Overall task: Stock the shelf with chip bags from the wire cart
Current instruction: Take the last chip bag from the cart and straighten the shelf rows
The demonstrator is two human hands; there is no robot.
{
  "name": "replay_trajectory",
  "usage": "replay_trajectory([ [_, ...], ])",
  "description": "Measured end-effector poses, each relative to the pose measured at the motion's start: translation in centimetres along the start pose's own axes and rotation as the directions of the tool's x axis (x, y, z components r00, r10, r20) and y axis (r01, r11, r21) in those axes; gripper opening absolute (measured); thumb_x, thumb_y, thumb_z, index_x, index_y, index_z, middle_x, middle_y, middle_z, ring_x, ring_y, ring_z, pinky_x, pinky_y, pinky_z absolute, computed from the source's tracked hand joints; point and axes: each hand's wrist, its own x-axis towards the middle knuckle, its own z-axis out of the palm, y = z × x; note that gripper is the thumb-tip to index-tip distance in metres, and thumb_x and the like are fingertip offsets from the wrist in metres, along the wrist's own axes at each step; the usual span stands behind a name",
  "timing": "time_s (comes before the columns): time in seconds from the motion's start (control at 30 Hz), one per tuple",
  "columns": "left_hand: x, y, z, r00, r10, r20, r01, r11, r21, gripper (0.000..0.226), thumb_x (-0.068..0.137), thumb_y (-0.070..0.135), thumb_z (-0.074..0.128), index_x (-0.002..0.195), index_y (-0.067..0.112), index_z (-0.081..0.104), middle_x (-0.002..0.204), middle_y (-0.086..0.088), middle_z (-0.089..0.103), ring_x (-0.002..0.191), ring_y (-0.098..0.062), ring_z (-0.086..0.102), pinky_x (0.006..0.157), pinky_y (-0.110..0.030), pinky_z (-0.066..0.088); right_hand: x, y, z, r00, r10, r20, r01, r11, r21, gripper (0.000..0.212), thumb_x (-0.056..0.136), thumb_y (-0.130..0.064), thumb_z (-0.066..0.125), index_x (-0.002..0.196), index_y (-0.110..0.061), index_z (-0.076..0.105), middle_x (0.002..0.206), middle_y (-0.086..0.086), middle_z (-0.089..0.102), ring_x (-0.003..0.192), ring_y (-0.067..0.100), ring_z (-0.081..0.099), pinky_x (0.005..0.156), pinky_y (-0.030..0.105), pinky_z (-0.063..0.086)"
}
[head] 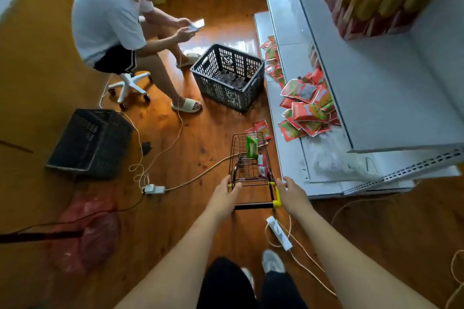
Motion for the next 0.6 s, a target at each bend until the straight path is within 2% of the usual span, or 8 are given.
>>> replay_trajectory([
  [0.1, 3.9, -0.5, -0.7, 0.998, -0.024, 0.052, 0.025, 1.0, -0.005, 0.066, 0.099, 0.052, 0.044, 0.155, 0.024, 0.024, 0.155, -0.004, 0.04, 0.14, -0.023, 0.041, 0.114, -0.045, 0.037, 3.4, -1.0, 1.9, 0.998, 0.067, 0.018, -0.067, 0.998, 0.015, 0.051, 0.101, -0.045, 0.033, 0.142, -0.015, 0.041, 0.139, 0.01, 0.053, 0.126, 0.029, 0.05, 0.099, 0.037, 0.041],
  [0.2, 9.0, -1.5, -1.3, 0.988, -0.063, 0.139, 0.065, 0.998, -0.005, 0.064, 0.1, 0.048, 0.046, 0.155, 0.026, 0.025, 0.154, -0.002, 0.04, 0.139, -0.021, 0.042, 0.113, -0.04, 0.039, 7.6, -1.3, 4.3, 0.988, 0.153, 0.015, -0.153, 0.988, 0.01, 0.056, 0.099, -0.047, 0.037, 0.146, -0.016, 0.038, 0.144, 0.008, 0.05, 0.131, 0.028, 0.047, 0.106, 0.041, 0.041],
  [0.37, 21.2, -3.7, -1.3, 0.96, -0.127, 0.25, 0.113, 0.991, 0.07, 0.061, 0.1, 0.047, 0.046, 0.154, 0.026, 0.027, 0.152, -0.003, 0.045, 0.136, -0.022, 0.046, 0.111, -0.041, 0.042, 16.4, -0.8, 9.7, 0.956, 0.293, -0.029, -0.292, 0.956, 0.036, 0.052, 0.098, -0.04, 0.043, 0.145, -0.017, 0.039, 0.143, 0.007, 0.05, 0.129, 0.027, 0.049, 0.107, 0.042, 0.042],
  [0.5, 30.4, -5.2, 0.1, 0.949, -0.128, 0.29, 0.095, 0.987, 0.127, 0.061, 0.101, 0.045, 0.045, 0.153, 0.019, 0.029, 0.151, -0.006, 0.045, 0.135, -0.024, 0.046, 0.112, -0.039, 0.04, 23.6, 0.3, 14.5, 0.943, 0.327, -0.059, -0.325, 0.945, 0.036, 0.052, 0.098, -0.032, 0.046, 0.146, -0.013, 0.037, 0.147, 0.011, 0.045, 0.135, 0.028, 0.043, 0.11, 0.037, 0.035],
  [0.6, 37.0, -6.6, 2.7, 0.943, -0.112, 0.314, 0.04, 0.973, 0.226, 0.063, 0.101, 0.047, 0.043, 0.153, 0.015, 0.03, 0.154, -0.008, 0.042, 0.14, -0.026, 0.041, 0.113, -0.037, 0.035, 29.1, 1.8, 17.5, 0.937, 0.322, -0.132, -0.32, 0.947, 0.04, 0.052, 0.095, -0.029, 0.051, 0.144, -0.013, 0.04, 0.142, 0.012, 0.048, 0.131, 0.028, 0.046, 0.106, 0.037, 0.039],
])
